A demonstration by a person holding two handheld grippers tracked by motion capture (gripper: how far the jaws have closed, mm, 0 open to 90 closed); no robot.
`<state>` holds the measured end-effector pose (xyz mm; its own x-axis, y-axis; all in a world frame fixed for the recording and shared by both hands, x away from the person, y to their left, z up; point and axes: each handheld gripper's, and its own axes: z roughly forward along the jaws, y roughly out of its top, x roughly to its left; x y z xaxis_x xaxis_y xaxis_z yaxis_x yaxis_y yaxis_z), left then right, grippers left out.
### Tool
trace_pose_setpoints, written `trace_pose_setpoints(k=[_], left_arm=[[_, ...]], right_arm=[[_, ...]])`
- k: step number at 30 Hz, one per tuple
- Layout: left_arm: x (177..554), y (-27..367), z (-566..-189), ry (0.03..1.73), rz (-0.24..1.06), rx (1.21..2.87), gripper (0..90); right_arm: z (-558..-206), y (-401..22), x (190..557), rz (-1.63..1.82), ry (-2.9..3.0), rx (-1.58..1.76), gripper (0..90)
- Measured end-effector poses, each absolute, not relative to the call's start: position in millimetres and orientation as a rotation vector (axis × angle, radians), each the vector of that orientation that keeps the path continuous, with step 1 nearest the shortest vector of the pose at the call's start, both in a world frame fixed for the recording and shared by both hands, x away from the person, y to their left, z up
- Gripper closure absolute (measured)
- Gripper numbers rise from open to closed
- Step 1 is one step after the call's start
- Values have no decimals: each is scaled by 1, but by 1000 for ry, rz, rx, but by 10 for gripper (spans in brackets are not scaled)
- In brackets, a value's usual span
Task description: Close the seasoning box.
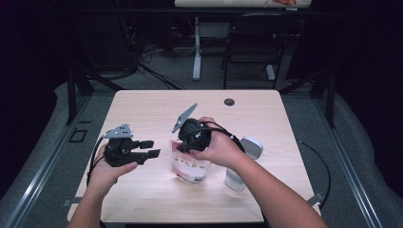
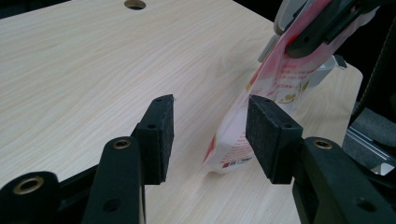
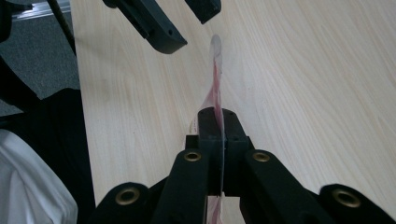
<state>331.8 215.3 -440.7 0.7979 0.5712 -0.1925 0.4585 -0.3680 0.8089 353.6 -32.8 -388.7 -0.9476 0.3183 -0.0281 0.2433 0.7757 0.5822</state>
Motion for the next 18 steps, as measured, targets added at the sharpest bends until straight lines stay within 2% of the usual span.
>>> trace_pose_setpoints(k=[9,18], left_arm=[[331,208,-445,690,110,2034,513],[331,204,-449,686,118,2042,498]], right_arm=[[-379,-40,346,961,2868,434,900],[-371,-46,343,1002,2896,419,900]])
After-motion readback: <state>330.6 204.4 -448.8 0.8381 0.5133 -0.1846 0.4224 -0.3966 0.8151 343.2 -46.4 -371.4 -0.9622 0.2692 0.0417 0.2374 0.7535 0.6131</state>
